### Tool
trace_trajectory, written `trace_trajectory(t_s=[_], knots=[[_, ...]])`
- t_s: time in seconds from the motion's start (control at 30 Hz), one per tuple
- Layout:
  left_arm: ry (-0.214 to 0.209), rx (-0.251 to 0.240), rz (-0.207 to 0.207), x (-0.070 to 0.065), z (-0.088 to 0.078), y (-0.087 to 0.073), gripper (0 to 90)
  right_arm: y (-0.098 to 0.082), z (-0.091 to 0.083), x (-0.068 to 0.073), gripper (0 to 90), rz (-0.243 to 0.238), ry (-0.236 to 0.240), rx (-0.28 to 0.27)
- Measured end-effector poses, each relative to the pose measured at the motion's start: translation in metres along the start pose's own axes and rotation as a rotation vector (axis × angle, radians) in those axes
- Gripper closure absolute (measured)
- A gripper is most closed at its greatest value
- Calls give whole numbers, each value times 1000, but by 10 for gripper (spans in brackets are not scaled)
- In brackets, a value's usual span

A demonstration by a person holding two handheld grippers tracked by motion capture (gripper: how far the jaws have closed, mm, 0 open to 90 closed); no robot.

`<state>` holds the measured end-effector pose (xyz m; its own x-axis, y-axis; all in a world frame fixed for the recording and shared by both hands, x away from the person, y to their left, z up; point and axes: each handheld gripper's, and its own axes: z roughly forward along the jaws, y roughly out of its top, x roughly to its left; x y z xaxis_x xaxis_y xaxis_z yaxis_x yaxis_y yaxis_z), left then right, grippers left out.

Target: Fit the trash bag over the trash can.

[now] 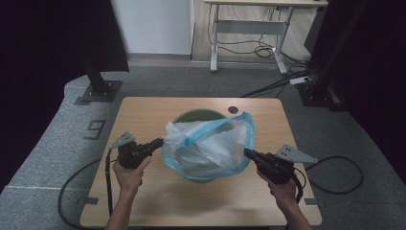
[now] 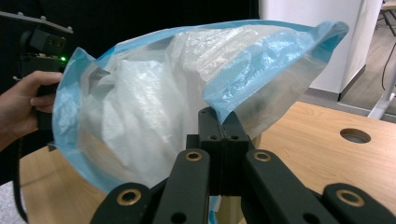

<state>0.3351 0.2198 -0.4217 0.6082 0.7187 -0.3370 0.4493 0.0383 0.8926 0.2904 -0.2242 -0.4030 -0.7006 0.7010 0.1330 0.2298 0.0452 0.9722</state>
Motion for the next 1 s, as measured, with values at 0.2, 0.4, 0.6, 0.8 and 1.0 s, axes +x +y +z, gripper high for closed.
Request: trace_trajectory(t_s=[0.2, 0.4, 0.6, 0.8, 1.0], knots=[[14, 15, -11, 7, 9, 3, 899, -3, 14, -14, 892, -10, -45, 33], [19, 36, -32, 15, 21, 4, 898, -14, 32, -31, 893, 29, -81, 93], [23, 52, -48, 21, 31, 3, 899, -32, 50, -43, 893, 64, -100, 148], [16, 69, -56, 23, 37, 1, 899, -52, 67, -50, 893, 115, -77, 201], [11, 87, -58, 22, 41, -2, 898, -64, 80, -41, 893, 112, -48, 241]])
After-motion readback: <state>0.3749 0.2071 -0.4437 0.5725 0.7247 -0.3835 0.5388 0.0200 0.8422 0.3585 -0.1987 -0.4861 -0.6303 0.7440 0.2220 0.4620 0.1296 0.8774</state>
